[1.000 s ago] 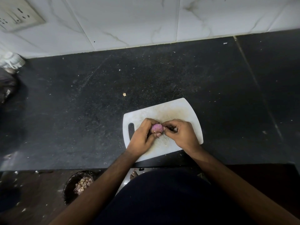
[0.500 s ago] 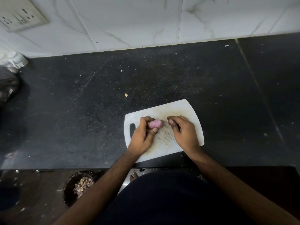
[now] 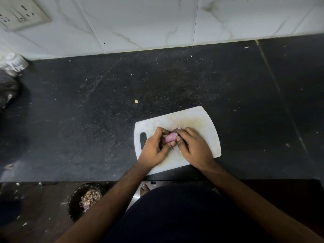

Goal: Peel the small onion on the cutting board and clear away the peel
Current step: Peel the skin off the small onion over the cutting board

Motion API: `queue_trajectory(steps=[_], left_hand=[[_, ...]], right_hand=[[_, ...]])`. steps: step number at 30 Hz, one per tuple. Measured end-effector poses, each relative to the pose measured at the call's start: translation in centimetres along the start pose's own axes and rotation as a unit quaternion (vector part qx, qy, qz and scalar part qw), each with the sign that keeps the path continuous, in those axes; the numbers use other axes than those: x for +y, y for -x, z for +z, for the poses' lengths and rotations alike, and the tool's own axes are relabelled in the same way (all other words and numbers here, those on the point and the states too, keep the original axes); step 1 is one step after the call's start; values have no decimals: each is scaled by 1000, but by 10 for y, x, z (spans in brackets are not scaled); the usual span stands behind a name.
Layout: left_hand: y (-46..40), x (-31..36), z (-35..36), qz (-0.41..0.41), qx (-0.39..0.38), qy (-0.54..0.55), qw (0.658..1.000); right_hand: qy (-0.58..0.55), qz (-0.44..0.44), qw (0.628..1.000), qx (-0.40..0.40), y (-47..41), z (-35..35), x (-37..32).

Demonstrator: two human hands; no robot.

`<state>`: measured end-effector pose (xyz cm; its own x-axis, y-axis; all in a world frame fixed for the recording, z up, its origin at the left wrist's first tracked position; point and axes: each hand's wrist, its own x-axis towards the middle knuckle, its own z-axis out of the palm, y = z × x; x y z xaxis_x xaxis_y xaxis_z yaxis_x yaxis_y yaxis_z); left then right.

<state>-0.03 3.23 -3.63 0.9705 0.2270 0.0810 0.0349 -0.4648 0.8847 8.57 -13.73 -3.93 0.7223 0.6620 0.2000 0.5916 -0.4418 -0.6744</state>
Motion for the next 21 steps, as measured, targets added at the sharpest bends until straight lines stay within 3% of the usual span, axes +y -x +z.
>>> queue_trajectory(steps=[11,21], left_hand=[[6,1,2,30,-19,-26,999],[6,9,5,56,-25,-73,995]], right_hand=[[-115,19,992,38,2,-6,5],[-98,37,993,62,6,-5,7]])
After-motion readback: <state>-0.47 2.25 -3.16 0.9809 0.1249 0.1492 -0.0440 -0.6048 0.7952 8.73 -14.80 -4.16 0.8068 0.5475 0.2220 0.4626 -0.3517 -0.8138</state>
